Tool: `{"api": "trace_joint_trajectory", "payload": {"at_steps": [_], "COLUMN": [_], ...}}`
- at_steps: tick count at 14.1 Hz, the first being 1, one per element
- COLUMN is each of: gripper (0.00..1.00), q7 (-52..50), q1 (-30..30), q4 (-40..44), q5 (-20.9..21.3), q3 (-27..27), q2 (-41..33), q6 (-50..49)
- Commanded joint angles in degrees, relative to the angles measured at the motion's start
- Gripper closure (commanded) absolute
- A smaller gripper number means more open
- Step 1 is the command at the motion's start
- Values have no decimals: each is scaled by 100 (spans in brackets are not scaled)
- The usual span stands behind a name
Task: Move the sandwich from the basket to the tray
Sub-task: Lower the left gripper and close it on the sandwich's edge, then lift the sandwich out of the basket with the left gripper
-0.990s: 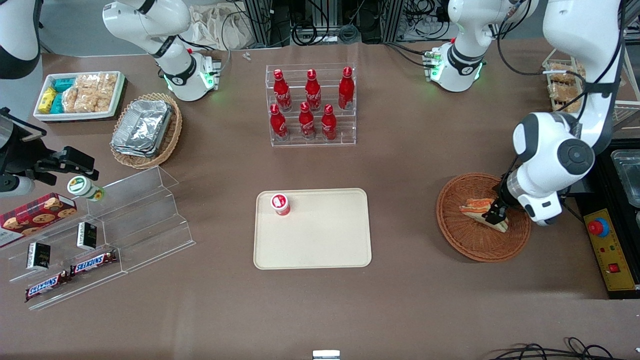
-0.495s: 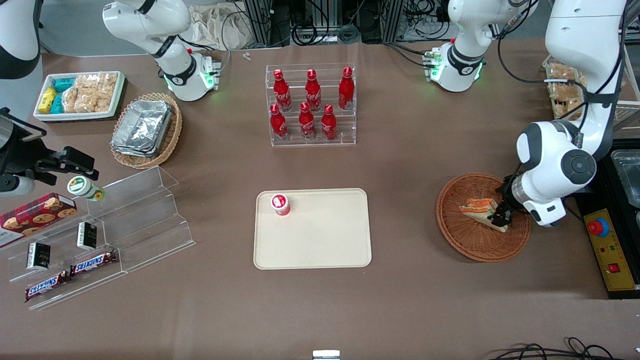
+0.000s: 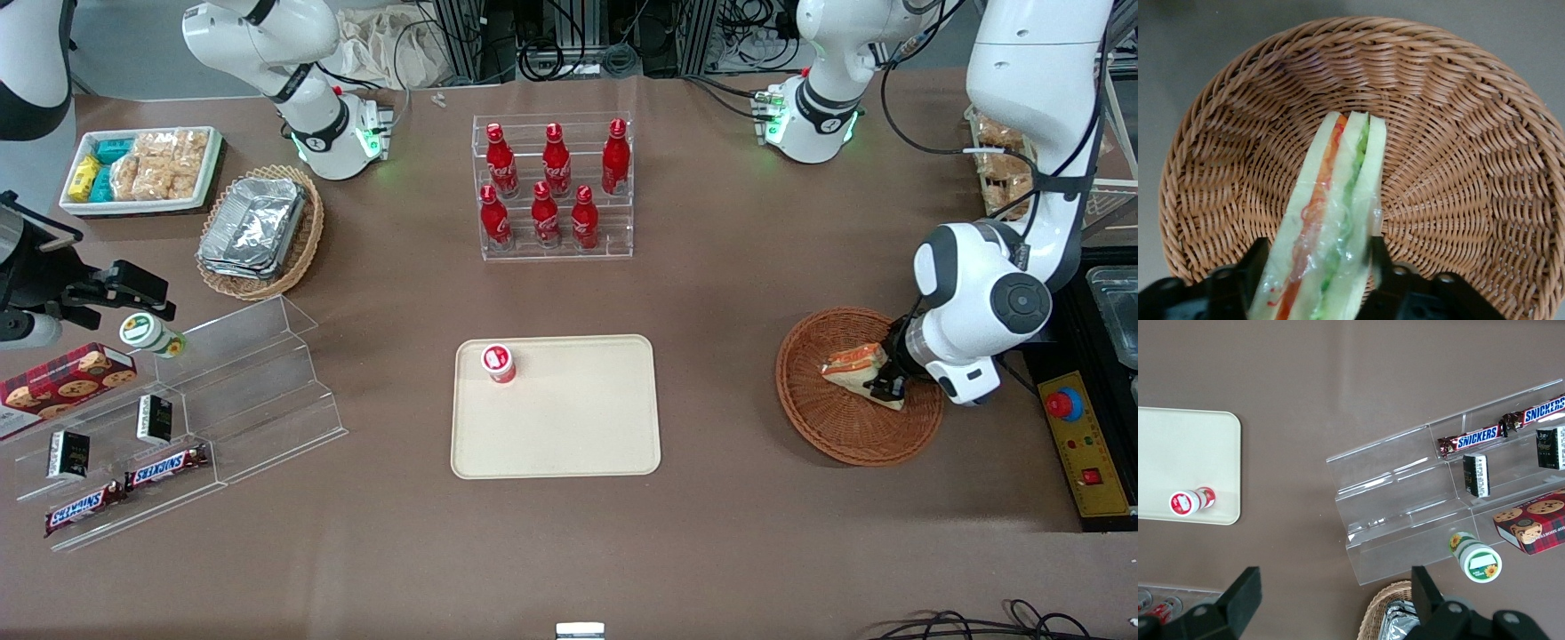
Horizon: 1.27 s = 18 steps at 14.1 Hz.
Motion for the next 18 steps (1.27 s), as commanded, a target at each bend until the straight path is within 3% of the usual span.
{"api": "trace_joint_trajectory", "payload": {"at_steps": [1,6,11,14,18], "gripper": [100,100,100,100,100], "q7": [-413,-651,-388,891,2046], "q1": [-38,-91,-118,-162,-162], "q4": [48,679,2865,3659,3811], "q5": [69,95,43,43,8], "q3": [-31,-66,-259,-793,-1900], "q2": [5,-73,-12,-3,5], "q6": [201,-341,-3002,-3928,-3965]}}
